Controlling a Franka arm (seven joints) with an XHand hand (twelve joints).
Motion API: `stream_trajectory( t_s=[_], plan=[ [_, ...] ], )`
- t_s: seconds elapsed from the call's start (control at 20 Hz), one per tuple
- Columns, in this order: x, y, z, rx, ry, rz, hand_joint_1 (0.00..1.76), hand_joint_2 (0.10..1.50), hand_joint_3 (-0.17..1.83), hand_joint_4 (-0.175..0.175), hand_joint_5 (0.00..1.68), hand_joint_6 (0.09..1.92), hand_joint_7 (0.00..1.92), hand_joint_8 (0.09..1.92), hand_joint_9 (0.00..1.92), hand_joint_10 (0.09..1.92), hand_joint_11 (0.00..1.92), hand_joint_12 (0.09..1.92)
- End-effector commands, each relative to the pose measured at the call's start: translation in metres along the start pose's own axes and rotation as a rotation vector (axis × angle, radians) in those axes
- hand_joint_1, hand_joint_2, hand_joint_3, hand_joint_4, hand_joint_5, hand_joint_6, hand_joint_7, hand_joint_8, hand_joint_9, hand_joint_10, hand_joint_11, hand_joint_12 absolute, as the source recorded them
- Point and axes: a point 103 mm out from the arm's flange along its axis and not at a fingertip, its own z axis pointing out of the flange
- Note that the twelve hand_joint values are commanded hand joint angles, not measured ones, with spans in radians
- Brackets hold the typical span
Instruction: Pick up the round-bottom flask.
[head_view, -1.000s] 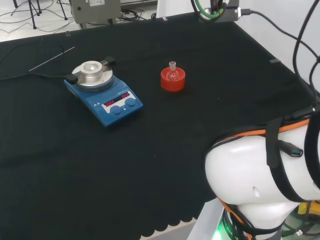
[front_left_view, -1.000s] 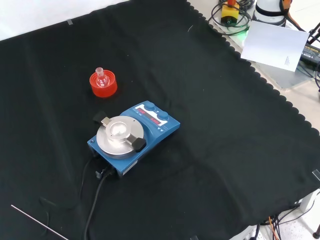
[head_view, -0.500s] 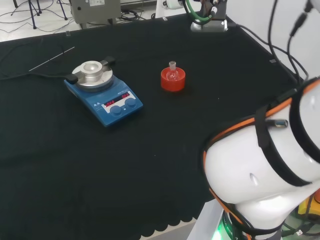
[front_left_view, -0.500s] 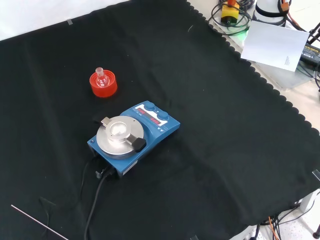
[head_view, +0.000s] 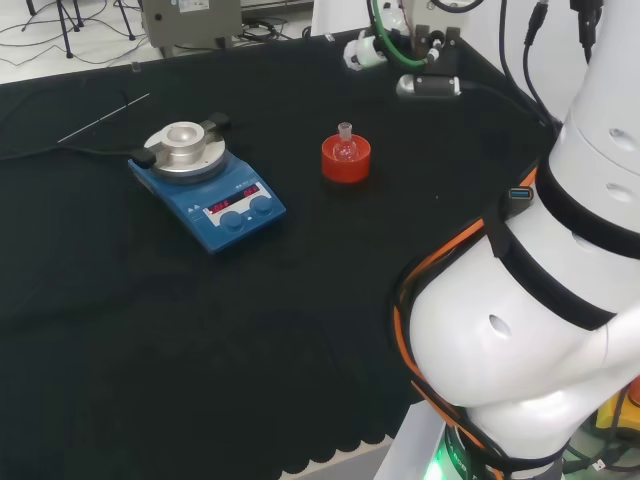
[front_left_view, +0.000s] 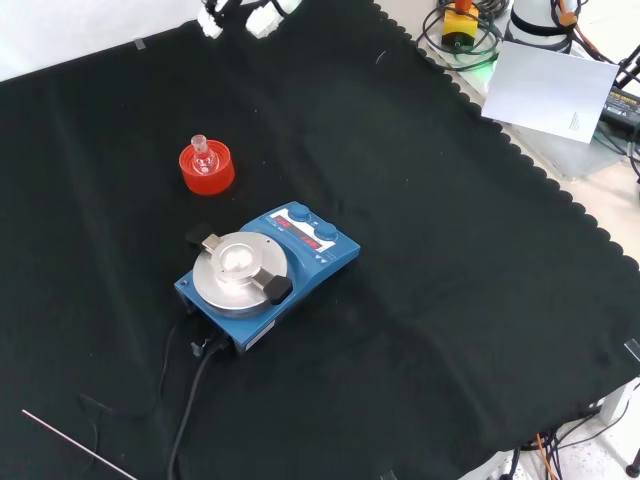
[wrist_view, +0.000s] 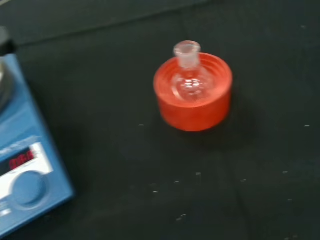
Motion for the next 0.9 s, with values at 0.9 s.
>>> stream_trajectory(
  t_s=[0.9],
  plan=[
    [-0.021,0.141,0.076,-0.117,0.186,-0.062,0.44,1.24,0.13,-0.058,0.61,0.10,0.27,0.60,0.33,0.69,0.00,1.22]
  ],
)
